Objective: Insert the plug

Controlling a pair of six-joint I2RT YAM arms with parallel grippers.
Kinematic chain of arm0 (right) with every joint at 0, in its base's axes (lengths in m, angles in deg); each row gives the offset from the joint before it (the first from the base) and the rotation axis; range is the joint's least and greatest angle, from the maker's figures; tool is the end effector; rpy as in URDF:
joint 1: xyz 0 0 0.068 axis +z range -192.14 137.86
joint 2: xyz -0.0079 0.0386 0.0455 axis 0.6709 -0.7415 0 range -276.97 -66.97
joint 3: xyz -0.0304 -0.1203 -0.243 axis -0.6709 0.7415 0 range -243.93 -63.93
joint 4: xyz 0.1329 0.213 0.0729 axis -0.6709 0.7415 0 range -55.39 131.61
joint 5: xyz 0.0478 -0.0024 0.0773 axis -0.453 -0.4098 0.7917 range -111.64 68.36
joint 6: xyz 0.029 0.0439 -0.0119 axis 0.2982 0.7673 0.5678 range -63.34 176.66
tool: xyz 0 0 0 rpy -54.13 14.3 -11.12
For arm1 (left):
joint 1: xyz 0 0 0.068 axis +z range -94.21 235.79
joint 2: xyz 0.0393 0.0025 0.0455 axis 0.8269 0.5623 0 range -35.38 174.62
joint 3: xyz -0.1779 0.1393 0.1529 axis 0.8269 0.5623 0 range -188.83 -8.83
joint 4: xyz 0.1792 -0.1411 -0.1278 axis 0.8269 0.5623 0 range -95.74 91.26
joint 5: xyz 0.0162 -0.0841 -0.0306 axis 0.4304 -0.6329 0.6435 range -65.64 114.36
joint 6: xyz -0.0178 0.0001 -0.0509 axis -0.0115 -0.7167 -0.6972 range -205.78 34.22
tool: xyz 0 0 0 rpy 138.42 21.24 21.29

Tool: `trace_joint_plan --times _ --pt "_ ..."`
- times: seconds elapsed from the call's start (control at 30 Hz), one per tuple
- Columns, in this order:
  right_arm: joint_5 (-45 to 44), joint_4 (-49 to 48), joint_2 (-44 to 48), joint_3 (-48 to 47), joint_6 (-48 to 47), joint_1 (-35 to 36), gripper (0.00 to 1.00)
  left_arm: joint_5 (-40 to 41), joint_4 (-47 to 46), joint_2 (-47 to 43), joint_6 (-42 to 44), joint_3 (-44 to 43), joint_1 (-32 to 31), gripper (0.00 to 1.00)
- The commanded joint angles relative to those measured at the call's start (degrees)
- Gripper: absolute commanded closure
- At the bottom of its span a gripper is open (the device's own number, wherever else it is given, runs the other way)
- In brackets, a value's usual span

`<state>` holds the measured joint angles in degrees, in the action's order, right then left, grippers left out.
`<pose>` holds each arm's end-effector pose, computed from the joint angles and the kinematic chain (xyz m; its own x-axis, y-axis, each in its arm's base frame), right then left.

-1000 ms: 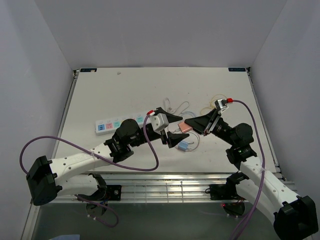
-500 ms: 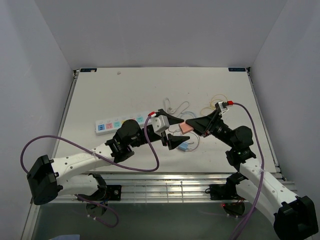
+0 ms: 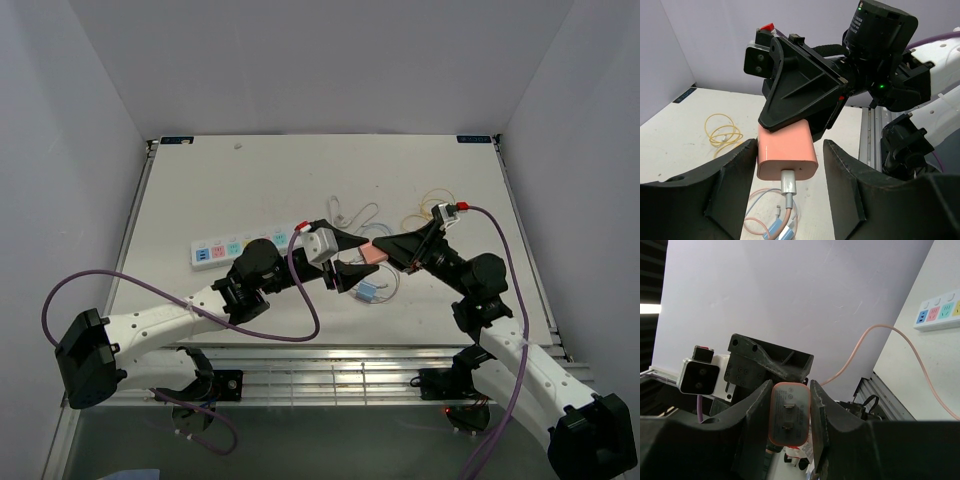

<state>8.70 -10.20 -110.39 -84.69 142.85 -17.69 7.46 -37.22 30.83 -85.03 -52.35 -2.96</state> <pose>0.1513 0.0886 0.2954 -0.7587 0.6009 -0.2516 -0.3945 -0.1164 0.9115 0.1311 -0.2358 0.3325 0.0920 -0.1275 -0.9876 0.9659 0.2525 0.0574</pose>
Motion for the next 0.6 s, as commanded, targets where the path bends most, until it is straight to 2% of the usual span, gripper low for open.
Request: trace_joint_plan --times 0.0,0.27,0.47,0.57 --pt "-1.8 -3.5 1.4 0.6 1.3 -0.1 0.92 -0.3 -2.2 -0.8 -0.1 0.5 -0.2 0.35" --pt "-3.2 -4.4 1.9 0.9 2.8 -0.1 0.92 -0.7 -2.6 0.2 -2.4 0.3 -0.2 0.33" --pt "-3.5 -4.8 1.8 0.9 2.9 -0.1 0.92 -0.2 -2.5 0.1 -2.1 0.7 -0.2 0.24" --pt "-2.8 -4.9 1.3 0.5 2.8 -0.1 0.92 -0.2 -2.3 0.6 -2.2 0.7 -0.2 0.24"
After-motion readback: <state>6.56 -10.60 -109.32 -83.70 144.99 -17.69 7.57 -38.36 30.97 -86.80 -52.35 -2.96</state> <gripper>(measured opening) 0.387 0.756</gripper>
